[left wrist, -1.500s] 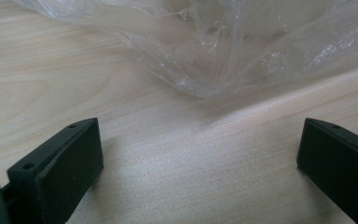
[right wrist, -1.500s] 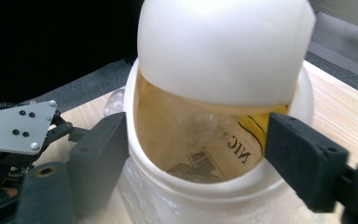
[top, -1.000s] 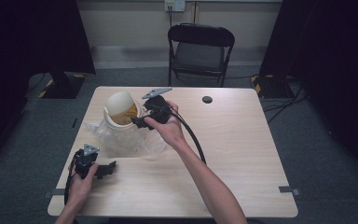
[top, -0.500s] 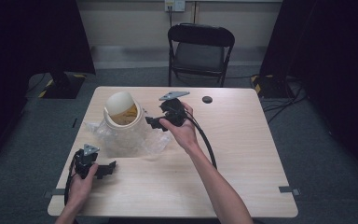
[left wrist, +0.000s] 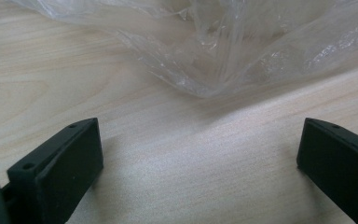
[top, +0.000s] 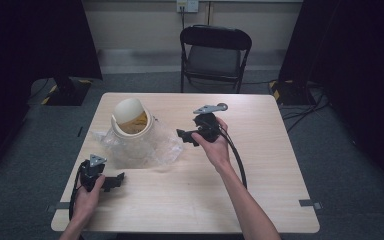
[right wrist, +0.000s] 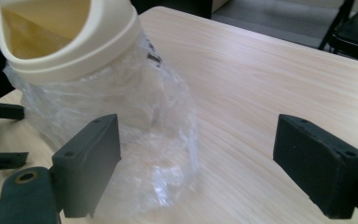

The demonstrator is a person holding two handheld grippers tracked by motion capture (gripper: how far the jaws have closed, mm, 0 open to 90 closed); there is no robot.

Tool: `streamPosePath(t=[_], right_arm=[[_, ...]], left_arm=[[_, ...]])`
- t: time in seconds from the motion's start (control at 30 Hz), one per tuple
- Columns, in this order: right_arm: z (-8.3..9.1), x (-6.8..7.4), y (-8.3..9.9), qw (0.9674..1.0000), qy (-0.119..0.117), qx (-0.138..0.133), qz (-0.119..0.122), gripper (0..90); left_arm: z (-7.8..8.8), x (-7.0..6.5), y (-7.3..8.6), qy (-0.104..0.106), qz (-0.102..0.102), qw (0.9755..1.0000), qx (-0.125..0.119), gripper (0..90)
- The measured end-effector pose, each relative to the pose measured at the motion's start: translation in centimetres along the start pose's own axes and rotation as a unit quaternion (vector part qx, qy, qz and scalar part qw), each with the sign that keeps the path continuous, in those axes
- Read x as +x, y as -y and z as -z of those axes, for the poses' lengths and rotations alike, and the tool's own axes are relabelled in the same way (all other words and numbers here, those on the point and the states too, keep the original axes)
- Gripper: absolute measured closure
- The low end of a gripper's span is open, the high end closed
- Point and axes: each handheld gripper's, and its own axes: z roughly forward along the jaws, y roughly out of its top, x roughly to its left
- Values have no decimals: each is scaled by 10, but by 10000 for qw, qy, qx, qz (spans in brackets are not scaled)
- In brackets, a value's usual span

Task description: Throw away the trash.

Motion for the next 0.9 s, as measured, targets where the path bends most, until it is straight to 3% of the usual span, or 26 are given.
streamPosePath(t=[0.43, 0.9], right_arm=[[47, -28, 33, 9981, 565, 96, -217, 147], [90, -66, 80, 9916, 1117, 285, -587, 154]], left_arm=[[0, 0, 0, -4, -23, 10000, 19, 0], [0, 0, 0, -10, -19, 10000, 19, 0]])
